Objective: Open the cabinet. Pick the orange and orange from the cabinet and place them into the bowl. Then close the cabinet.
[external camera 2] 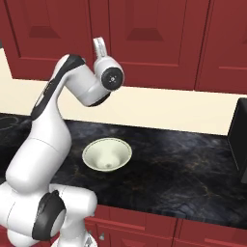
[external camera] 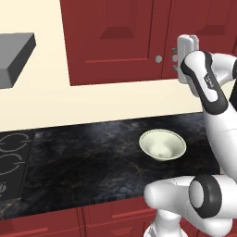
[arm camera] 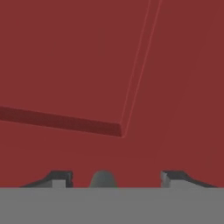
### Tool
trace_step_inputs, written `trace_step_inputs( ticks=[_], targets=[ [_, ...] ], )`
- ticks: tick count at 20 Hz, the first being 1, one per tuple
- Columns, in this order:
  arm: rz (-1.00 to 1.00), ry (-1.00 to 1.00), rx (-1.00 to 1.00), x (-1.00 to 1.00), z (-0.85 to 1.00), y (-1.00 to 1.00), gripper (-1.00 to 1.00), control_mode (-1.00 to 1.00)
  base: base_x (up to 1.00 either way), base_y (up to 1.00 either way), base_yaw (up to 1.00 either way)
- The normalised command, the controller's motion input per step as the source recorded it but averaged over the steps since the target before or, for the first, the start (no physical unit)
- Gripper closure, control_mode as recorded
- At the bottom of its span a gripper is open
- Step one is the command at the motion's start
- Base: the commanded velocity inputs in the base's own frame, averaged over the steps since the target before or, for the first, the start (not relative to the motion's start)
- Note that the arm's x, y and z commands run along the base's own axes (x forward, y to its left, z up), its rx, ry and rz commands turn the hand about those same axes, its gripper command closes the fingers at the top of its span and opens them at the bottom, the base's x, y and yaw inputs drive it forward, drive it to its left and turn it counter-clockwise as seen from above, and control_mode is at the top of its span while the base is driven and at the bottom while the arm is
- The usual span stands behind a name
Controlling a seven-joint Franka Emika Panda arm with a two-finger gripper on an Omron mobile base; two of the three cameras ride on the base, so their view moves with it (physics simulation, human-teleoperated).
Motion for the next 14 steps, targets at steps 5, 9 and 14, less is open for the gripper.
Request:
trace_step_inputs(
  ticks=[5, 9, 14],
  targets=[
    [0.00, 0.00, 0.00, 0.00, 0.00, 0.00, 1.00, -1.00, 0.00, 0.00, 0.00],
    [0.00, 0.00, 0.00, 0.00, 0.00, 0.00, 1.00, -1.00, 0.00, 0.00, 0.00],
    [0.00, -0.01, 0.00, -0.09, 0.00, -0.01, 1.00, -1.00, 0.00, 0.00, 0.00]
  ],
)
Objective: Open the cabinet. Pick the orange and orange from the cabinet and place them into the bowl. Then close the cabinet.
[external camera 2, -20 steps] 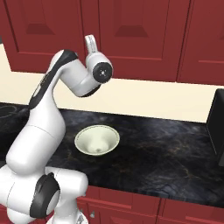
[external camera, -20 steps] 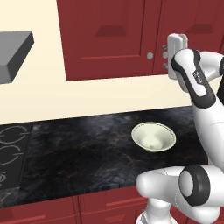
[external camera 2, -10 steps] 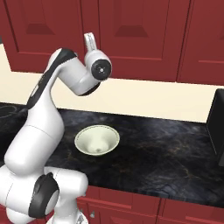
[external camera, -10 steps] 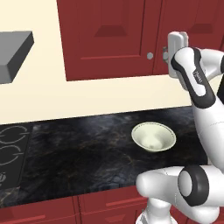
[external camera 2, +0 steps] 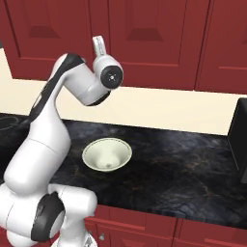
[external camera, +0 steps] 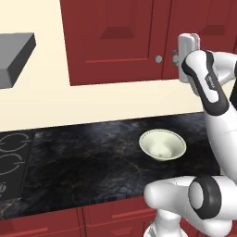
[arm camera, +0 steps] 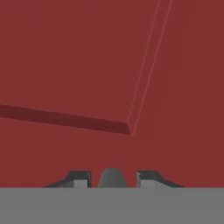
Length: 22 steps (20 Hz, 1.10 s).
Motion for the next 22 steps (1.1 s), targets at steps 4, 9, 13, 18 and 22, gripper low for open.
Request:
trace_step_inputs(
  ticks=[4, 9, 13, 18, 22],
  targets=[
    [0.00, -0.15, 0.01, -0.52, 0.00, -0.30, 1.00, -1.00, 0.00, 0.00, 0.00],
    [0.00, -0.10, 0.00, -0.66, 0.00, -0.51, 1.00, -1.00, 0.00, 0.00, 0.00],
    [0.00, -0.01, 0.00, -0.66, 0.00, -0.59, 1.00, -1.00, 0.00, 0.00, 0.00],
    [0.00, 0.00, 0.00, -0.63, 0.00, -0.67, 1.00, -1.00, 0.00, 0.00, 0.00],
    [0.00, 0.00, 0.00, -0.62, 0.00, -0.73, 1.00, -1.00, 0.00, 0.00, 0.00]
  ],
)
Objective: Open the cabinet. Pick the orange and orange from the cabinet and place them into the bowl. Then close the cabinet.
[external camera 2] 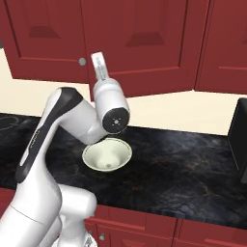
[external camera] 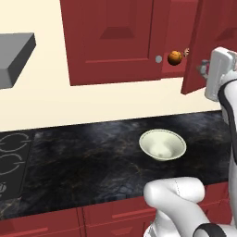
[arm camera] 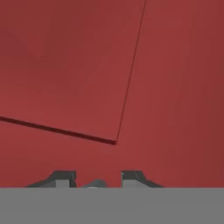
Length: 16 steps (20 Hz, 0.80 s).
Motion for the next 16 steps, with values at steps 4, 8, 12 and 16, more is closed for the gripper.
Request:
trace_step_inputs(
  ticks=[4, 8, 12, 16],
  targets=[
    [0.02, 0.00, 0.00, -0.63, 0.00, -0.80, 1.00, -1.00, 0.00, 0.00, 0.00],
    [0.03, 0.00, 0.00, -0.65, 0.00, -0.77, 1.00, -1.00, 0.00, 0.00, 0.00],
    [0.01, 0.00, 0.01, -0.65, 0.00, -0.67, 1.00, -1.00, 0.00, 0.00, 0.00],
    [0.01, 0.00, 0.01, -0.51, 0.00, -0.51, 1.00, -1.00, 0.00, 0.00, 0.00]
  ],
)
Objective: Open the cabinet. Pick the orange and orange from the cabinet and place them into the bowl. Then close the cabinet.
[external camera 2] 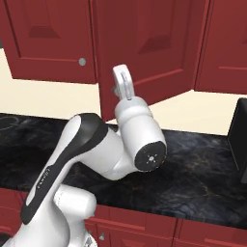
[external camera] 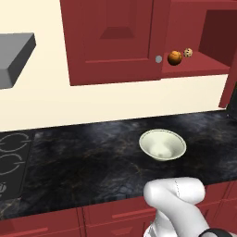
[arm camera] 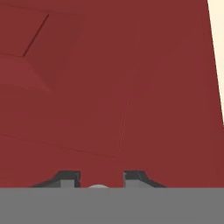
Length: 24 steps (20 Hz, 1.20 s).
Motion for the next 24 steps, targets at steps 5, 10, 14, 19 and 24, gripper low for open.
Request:
trace_step_inputs(
  ticks=[5, 10, 14, 19, 24],
  targets=[
    [0.00, 0.00, 0.00, -0.17, 0.00, -0.21, 1.00, -1.00, 0.00, 0.00, 0.00],
    [0.00, 0.00, 0.00, -0.02, 0.00, 0.00, -1.00, -1.00, 0.00, 0.00, 0.00],
    [0.00, 0.00, 0.00, -0.41, 0.00, -0.05, -1.00, -1.00, 0.00, 0.00, 0.00],
    [0.00, 0.00, 0.00, -0.58, 0.00, -0.03, -1.00, -1.00, 0.00, 0.00, 0.00],
    [0.00, 0.06, 0.00, -0.49, 0.05, 0.16, -1.00, -1.00, 0.00, 0.00, 0.00]
  ],
)
